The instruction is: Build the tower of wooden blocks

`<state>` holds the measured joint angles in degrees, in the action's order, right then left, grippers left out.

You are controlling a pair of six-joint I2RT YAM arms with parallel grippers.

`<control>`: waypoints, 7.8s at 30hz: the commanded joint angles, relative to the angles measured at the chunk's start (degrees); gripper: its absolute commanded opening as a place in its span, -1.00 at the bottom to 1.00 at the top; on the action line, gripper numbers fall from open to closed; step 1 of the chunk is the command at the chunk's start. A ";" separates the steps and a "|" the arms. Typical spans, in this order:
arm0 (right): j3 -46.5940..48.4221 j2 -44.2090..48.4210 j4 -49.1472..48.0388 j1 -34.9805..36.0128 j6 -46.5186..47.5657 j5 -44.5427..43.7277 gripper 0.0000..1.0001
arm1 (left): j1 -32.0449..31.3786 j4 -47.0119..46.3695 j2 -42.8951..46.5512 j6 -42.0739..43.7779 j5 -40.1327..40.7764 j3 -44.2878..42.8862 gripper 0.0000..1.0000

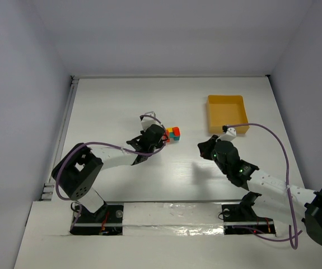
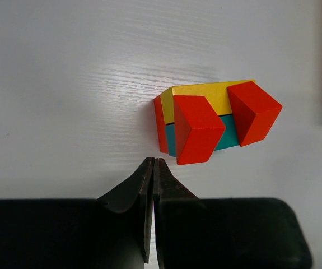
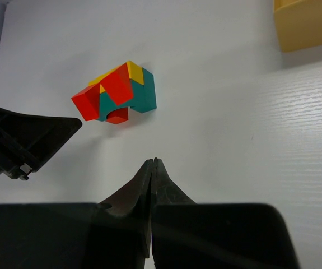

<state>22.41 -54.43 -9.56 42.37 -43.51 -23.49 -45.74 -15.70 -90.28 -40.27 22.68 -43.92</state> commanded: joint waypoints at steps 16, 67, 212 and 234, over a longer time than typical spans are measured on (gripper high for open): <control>1.40 -0.23 -3.18 -0.27 0.79 0.02 -1.00 | 0.12 -2.66 -0.25 1.60 0.09 -3.19 -1.00; 1.40 -0.06 -3.09 -0.27 0.79 -0.07 -1.00 | -3.40 1.73 1.34 1.86 2.55 -8.02 -1.00; 1.76 -0.93 -3.18 -0.27 1.32 0.46 -1.00 | -2.96 -1.44 20.65 12.14 6.41 -4.96 -0.39; 0.96 1.25 -4.23 -0.27 1.85 0.28 -1.00 | -2.96 7.00 62.51 6.52 18.10 19.40 0.15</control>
<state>22.46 -55.42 -9.89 42.37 -42.85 -22.65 -48.64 -9.78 -26.85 -33.54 39.46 -24.36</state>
